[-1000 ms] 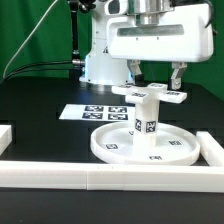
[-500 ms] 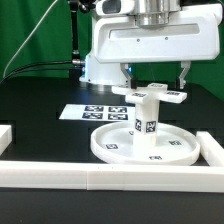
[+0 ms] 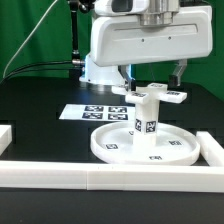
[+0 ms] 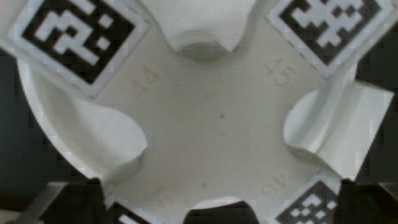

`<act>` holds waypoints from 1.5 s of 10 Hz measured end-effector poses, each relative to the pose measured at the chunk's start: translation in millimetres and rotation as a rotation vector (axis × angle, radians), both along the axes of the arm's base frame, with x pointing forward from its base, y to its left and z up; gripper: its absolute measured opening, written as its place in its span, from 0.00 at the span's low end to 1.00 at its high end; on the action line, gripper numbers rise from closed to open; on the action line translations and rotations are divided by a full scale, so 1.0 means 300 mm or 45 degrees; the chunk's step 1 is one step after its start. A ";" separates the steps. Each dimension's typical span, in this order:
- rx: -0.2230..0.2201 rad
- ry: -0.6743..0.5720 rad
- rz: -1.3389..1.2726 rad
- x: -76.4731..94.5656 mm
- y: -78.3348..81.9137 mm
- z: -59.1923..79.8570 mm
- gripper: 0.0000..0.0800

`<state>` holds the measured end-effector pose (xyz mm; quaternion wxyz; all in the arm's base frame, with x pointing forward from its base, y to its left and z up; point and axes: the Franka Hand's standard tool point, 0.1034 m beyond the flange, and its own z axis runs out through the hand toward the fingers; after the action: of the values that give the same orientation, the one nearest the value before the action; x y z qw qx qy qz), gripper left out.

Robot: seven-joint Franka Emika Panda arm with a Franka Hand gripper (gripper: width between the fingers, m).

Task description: Assemble round table

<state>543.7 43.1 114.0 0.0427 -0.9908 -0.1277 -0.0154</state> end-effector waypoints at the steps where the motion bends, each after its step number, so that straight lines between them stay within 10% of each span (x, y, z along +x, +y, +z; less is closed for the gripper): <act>1: -0.001 -0.003 0.060 -0.001 -0.008 -0.003 0.81; 15: -0.111 -0.096 1.146 0.014 -0.033 0.000 0.81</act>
Offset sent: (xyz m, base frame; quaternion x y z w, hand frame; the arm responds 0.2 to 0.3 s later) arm -0.0046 0.0030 -0.0001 -0.0011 0.0157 -0.2033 0.9790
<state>547.9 33.3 113.9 -0.0015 -0.8363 -0.5477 -0.0258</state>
